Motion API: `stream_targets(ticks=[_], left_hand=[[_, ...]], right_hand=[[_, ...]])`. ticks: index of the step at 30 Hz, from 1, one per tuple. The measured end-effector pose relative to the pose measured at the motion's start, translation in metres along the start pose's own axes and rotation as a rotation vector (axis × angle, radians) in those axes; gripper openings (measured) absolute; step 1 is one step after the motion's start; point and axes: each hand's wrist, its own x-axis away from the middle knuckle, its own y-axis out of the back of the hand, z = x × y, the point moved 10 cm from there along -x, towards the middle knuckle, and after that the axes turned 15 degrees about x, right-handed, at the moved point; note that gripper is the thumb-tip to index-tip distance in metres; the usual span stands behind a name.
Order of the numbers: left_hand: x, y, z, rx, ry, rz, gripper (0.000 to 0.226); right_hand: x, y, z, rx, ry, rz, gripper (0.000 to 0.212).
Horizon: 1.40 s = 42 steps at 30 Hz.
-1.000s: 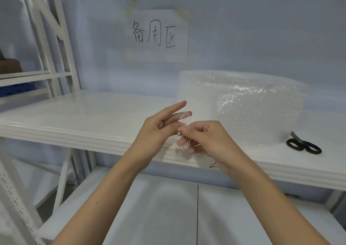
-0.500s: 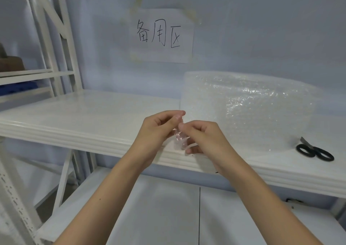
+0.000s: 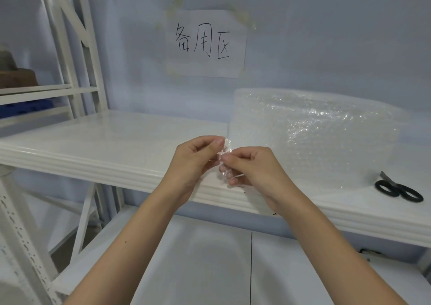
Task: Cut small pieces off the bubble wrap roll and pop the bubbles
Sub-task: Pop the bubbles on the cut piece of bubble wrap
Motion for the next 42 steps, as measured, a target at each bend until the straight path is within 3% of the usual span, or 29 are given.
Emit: stream_targets(ticks=[18, 27, 42], left_hand=[[0.0, 0.019, -0.017, -0.039, -0.074, -0.079, 0.006], [-0.001, 0.016, -0.012, -0.039, -0.016, -0.03, 0.012], [-0.006, 0.019, -0.015, -0.064, -0.076, -0.055, 0.013]], right_hand=[[-0.009, -0.011, 0.004, -0.034, -0.012, 0.012, 0.012], [-0.011, -0.015, 0.01, -0.052, 0.007, 0.011, 0.01], [-0.014, -0.014, 0.014, -0.049, 0.081, -0.036, 0.012]])
